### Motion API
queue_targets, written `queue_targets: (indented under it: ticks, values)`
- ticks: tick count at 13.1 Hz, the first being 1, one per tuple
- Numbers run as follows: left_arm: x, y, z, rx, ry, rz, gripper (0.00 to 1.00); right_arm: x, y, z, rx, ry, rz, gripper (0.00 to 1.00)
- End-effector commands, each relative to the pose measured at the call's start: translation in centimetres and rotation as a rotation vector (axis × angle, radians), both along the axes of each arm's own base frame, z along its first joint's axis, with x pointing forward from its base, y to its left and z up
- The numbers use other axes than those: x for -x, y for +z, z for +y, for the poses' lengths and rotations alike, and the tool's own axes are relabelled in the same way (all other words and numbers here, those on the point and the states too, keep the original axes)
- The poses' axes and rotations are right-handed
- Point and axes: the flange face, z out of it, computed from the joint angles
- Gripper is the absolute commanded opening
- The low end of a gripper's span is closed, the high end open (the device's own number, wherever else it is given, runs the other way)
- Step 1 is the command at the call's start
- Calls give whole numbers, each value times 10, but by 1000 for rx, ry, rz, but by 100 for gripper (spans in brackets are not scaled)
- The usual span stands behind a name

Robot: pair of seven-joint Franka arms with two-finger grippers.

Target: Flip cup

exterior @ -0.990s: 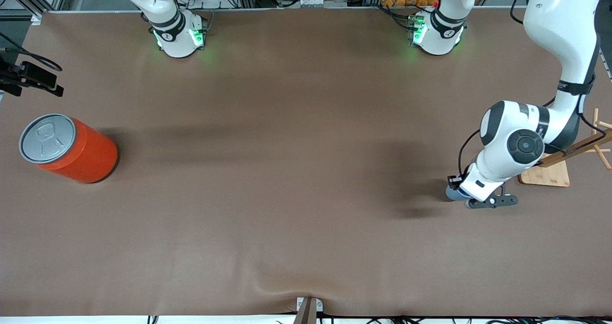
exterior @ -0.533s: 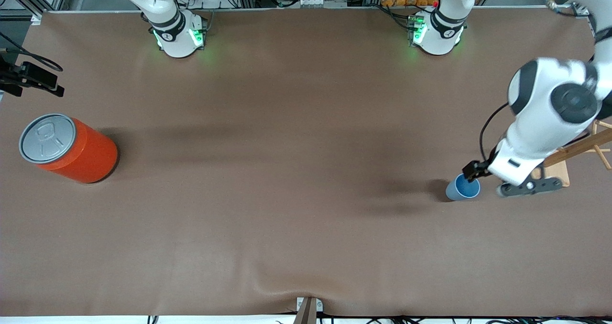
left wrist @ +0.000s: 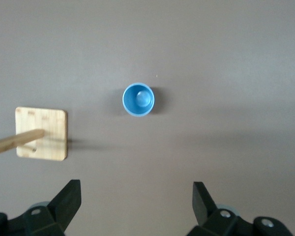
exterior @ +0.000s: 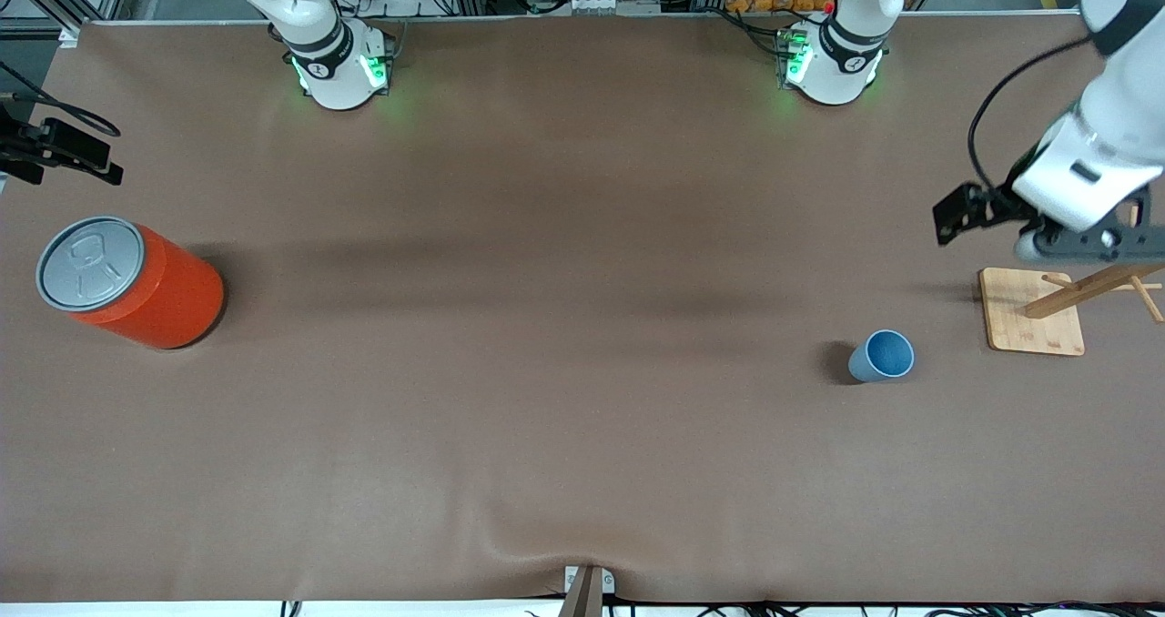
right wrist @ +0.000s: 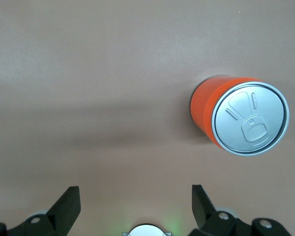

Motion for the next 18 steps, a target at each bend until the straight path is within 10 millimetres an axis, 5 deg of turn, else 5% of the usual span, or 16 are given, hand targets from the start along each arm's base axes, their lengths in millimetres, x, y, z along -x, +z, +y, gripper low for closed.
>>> queue_targets:
  ticks: [1,10,15,18]
  values:
    - [11,19,5,10,-58,14,100,-2,0,4,8,4,3,100]
    - [44,70,-2,9,-19,-13,100,-3,0,6,8,6,3,100]
    - [62,59,-5,31,-10,23,100,-3,-1,7,8,8,4,100]
    - [53,55,6,79,4,39,100,-3,-1,7,8,7,4,100]
